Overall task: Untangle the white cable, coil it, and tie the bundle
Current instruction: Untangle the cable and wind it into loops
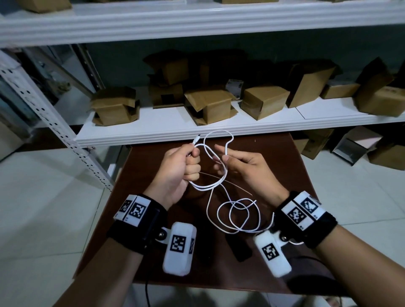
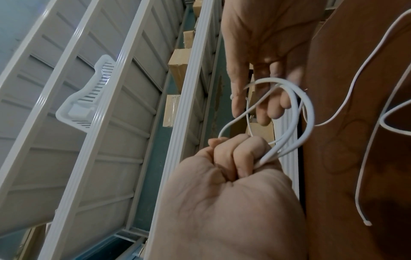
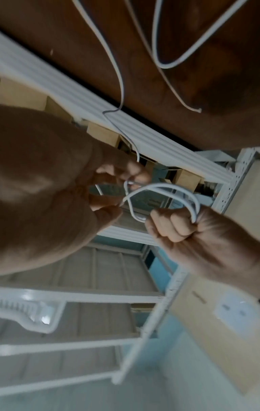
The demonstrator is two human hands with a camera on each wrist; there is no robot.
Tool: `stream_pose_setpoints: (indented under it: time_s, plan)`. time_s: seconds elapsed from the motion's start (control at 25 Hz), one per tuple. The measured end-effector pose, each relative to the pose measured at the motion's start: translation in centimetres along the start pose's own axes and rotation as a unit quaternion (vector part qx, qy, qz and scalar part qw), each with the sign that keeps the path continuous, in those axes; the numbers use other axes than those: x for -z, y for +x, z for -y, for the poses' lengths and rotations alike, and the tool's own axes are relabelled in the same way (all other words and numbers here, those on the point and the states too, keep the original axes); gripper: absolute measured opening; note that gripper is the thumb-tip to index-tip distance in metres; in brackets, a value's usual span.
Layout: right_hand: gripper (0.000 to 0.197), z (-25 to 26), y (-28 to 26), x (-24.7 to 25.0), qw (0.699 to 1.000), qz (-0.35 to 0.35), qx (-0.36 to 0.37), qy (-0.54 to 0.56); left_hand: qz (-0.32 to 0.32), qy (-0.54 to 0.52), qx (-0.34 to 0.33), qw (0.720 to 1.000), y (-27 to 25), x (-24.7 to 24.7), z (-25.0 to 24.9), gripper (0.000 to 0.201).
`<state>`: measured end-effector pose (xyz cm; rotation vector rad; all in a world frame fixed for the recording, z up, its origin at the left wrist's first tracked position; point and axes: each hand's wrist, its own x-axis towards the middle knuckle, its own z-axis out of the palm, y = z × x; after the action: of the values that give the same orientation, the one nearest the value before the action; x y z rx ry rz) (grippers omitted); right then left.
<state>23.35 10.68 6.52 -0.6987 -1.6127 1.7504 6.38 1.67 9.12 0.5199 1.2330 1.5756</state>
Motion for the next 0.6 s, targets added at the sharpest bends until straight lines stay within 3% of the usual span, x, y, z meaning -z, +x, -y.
stream_pose_setpoints:
  time_s: [0.08,0.32,0.6]
  plan:
    - [0.034,0.7,-0.3,-0.2,0.992,0.028,-0.055,0.109,0.002,-0.010,0.006,1.000,0.1,0.1,-0.2,0.034]
    - [0.035,0.9,-0.3,-0.8,0.990,0.051,-0.035,0.125,0.025,0.030,0.012,0.999,-0.3,-0.7,0.3,0.038]
    - [0.024,0.7,-1.0,-1.3,0.995,0.062,0.001,-0.076,0.014,0.148,-0.038,0.988,-0.4,-1.4,1.5,0.040]
